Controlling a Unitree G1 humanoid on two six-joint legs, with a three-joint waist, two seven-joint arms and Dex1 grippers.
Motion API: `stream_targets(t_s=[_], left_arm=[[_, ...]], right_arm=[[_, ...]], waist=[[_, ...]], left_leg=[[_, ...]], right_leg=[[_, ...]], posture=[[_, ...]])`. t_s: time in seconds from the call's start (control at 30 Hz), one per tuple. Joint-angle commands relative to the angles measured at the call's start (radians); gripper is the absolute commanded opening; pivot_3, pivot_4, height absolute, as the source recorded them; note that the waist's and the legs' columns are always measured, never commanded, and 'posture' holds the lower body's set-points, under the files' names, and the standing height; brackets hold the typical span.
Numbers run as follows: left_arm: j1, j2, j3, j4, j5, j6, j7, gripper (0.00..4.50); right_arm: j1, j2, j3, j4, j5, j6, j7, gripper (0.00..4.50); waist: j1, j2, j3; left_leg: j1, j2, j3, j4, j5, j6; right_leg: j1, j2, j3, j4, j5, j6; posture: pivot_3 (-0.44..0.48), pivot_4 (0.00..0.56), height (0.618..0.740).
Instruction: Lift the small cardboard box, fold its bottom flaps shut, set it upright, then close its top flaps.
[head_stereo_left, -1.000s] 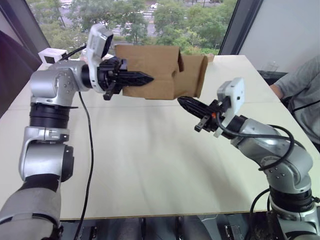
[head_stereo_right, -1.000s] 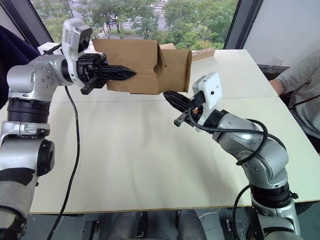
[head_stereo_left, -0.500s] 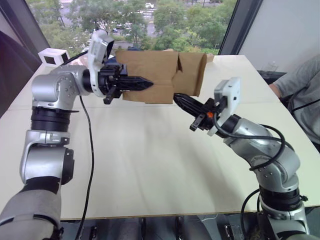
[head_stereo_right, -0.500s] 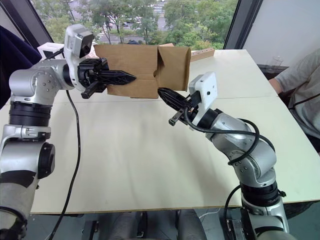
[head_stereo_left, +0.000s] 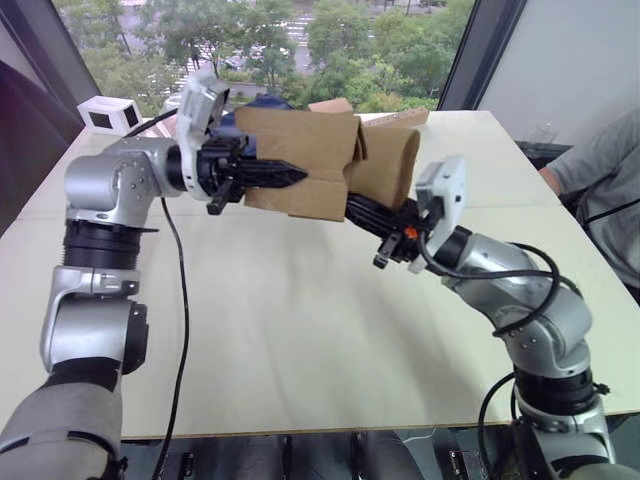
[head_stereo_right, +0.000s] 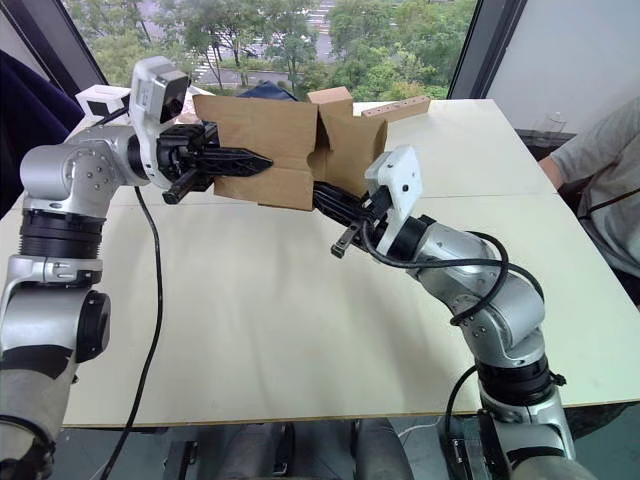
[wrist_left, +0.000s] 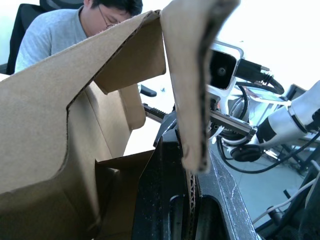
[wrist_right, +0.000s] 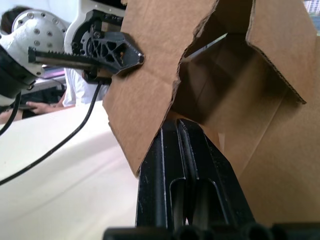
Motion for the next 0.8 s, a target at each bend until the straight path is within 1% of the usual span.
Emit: stream_targets(t_s=[0.03, 0.13, 0.27, 0.33, 0.4, 0.43, 0.57, 0.6, 0.73, 0.8], left_arm=[[-0.020, 0.015, 0.035, 0.007, -0.009, -0.024, 0.007, 0.00], [-0.025, 0.018, 0.036, 0.021, -0.009, -0.028, 0.001, 0.00], [-0.033, 0.019, 0.033, 0.039, -0.008, -0.035, -0.007, 0.00], [-0.036, 0.018, 0.032, 0.044, -0.008, -0.038, -0.011, 0.00], [-0.040, 0.014, 0.033, 0.046, -0.011, -0.037, -0.013, 0.00], [-0.041, 0.011, 0.033, 0.044, -0.013, -0.035, -0.013, 0.00], [-0.043, 0.005, 0.033, 0.025, -0.028, -0.020, -0.018, 0.00], [-0.043, 0.005, 0.033, 0.022, -0.031, -0.017, -0.020, 0.00], [-0.047, 0.001, 0.035, -0.012, -0.053, 0.005, -0.021, 0.00], [-0.043, 0.001, 0.035, -0.032, -0.065, 0.016, -0.019, 0.00]], right_arm=[[-0.005, -0.081, -0.102, -0.105, 0.112, 0.055, 0.034, 0.02], [-0.016, -0.181, -0.201, -0.122, 0.239, 0.125, 0.047, 0.02], [-0.063, -0.283, -0.349, -0.058, 0.500, 0.198, -0.002, 0.02], [-0.072, -0.303, -0.397, -0.001, 0.524, 0.197, -0.018, 0.02], [-0.067, -0.302, -0.426, 0.078, 0.477, 0.167, -0.032, 0.02], [-0.056, -0.305, -0.419, 0.119, 0.413, 0.137, -0.029, 0.02], [-0.037, -0.305, -0.325, 0.248, 0.165, 0.010, -0.012, 0.02], [-0.039, -0.298, -0.313, 0.265, 0.135, -0.009, -0.008, 0.02], [-0.088, -0.244, -0.188, 0.374, -0.006, -0.086, 0.030, 0.02], [-0.120, -0.202, -0.160, 0.396, -0.023, -0.097, 0.045, 0.02]], waist=[[0.001, 0.000, 0.000], [0.002, 0.000, 0.000], [0.002, 0.000, 0.000], [0.002, 0.000, 0.000], [0.002, 0.000, 0.000], [0.002, 0.000, 0.000], [0.002, 0.000, 0.000], [0.001, 0.000, 0.000], [-0.004, 0.000, 0.000], [-0.006, 0.000, 0.000]], left_leg=[[0.000, 0.000, 0.000, 0.000, 0.000, 0.000], [0.000, 0.000, 0.000, 0.001, 0.000, 0.001], [0.000, 0.000, 0.000, 0.003, -0.002, 0.003], [0.000, 0.001, 0.000, 0.004, -0.002, 0.004], [0.000, 0.001, 0.000, 0.005, -0.003, 0.005], [0.000, 0.001, 0.000, 0.005, -0.003, 0.006], [0.000, 0.000, 0.001, 0.006, -0.003, 0.006], [0.000, 0.000, 0.001, 0.006, -0.004, 0.006], [0.000, 0.001, 0.001, 0.006, -0.004, 0.006], [0.000, 0.002, 0.001, 0.006, -0.004, 0.006]], right_leg=[[0.000, 0.000, 0.000, 0.000, 0.000, 0.000], [0.001, 0.000, 0.000, 0.000, 0.000, 0.000], [0.002, 0.000, 0.000, 0.000, 0.000, 0.000], [0.002, 0.000, 0.000, 0.000, 0.000, 0.000], [0.003, 0.000, 0.000, 0.000, 0.000, 0.000], [0.003, 0.000, 0.000, 0.000, 0.000, 0.000], [0.003, 0.000, 0.000, 0.000, 0.000, 0.000], [0.003, 0.000, 0.000, 0.000, 0.000, 0.000], [0.003, 0.001, 0.000, 0.000, 0.000, 0.000], [0.002, 0.002, 0.001, 0.000, 0.000, 0.000]], posture=[[0.000, 0.150, 0.740], [0.000, 0.150, 0.740], [0.000, 0.150, 0.740], [0.000, 0.150, 0.740], [0.000, 0.150, 0.740], [0.000, 0.150, 0.740], [0.000, 0.150, 0.740], [0.000, 0.150, 0.740], [0.000, 0.150, 0.740], [0.000, 0.150, 0.740]])
